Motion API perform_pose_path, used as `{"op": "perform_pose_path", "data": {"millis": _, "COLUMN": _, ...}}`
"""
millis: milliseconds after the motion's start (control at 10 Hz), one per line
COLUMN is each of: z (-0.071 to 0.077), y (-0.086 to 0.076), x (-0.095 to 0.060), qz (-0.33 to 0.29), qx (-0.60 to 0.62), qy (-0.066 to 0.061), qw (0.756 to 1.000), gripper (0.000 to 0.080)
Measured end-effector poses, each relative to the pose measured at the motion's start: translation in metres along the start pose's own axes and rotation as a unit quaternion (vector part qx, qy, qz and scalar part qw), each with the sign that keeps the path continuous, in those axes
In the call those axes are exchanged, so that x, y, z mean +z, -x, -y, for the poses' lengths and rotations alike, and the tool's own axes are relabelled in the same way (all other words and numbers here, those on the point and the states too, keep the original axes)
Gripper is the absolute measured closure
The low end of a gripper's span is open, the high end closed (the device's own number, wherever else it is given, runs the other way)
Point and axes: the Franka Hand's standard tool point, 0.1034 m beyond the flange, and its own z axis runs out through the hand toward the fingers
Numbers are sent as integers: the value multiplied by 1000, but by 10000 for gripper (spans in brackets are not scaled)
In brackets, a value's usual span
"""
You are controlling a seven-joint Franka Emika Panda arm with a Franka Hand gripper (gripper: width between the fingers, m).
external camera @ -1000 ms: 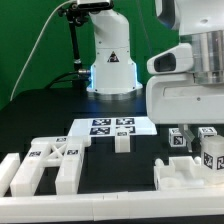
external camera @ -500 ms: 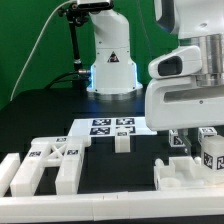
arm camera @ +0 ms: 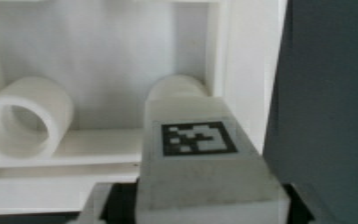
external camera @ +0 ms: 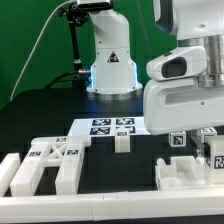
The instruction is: Assemble chair
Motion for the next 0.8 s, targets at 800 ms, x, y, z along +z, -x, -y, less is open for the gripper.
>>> {"op": "perform_pose_path", "data": {"millis": 800, "z": -3, "y": -2, "x": 1, "qz": -3, "qx": 568, "qy": -21, "qw": 823, "gripper": 511}}
